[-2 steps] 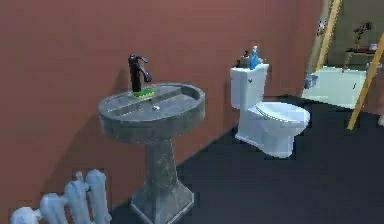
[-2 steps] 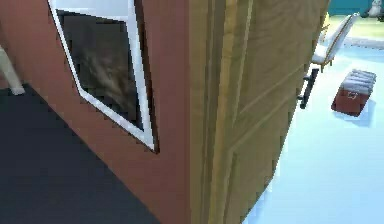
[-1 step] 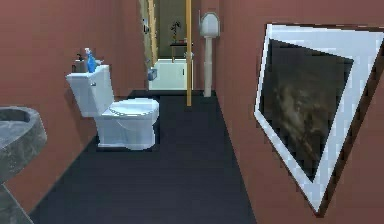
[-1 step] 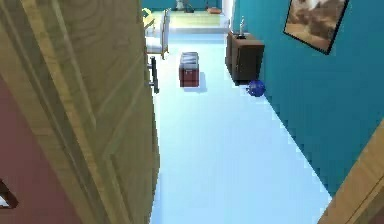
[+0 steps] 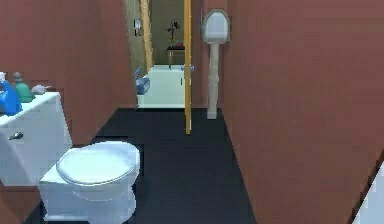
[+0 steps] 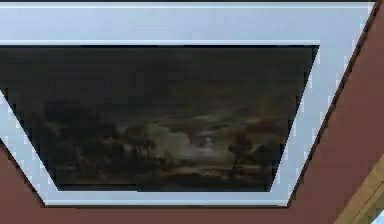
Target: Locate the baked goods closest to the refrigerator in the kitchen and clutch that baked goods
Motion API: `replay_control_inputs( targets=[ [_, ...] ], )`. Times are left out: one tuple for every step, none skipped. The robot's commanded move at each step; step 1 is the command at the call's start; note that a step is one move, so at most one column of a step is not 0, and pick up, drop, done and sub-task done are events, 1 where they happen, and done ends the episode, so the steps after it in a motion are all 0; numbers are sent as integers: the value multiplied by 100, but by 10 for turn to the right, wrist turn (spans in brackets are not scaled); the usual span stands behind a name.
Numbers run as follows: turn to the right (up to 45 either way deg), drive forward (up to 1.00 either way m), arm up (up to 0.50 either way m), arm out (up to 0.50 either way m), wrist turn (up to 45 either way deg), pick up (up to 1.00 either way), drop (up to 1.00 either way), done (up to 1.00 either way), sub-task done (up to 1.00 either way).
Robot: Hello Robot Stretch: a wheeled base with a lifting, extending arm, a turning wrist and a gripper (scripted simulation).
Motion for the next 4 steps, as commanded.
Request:
replay_control_inputs(
  targets=[
    [0, 100, 0, 0, 0, 0, 0, 0, 0],
    [30, 0, 0, 0, 0, 0, 0, 0, 0],
    [0, 40, 0, 0, 0, 0, 0, 0, 0],
    [420, 0, 0, 0, 0, 0, 0, 0, 0]
  ],
)
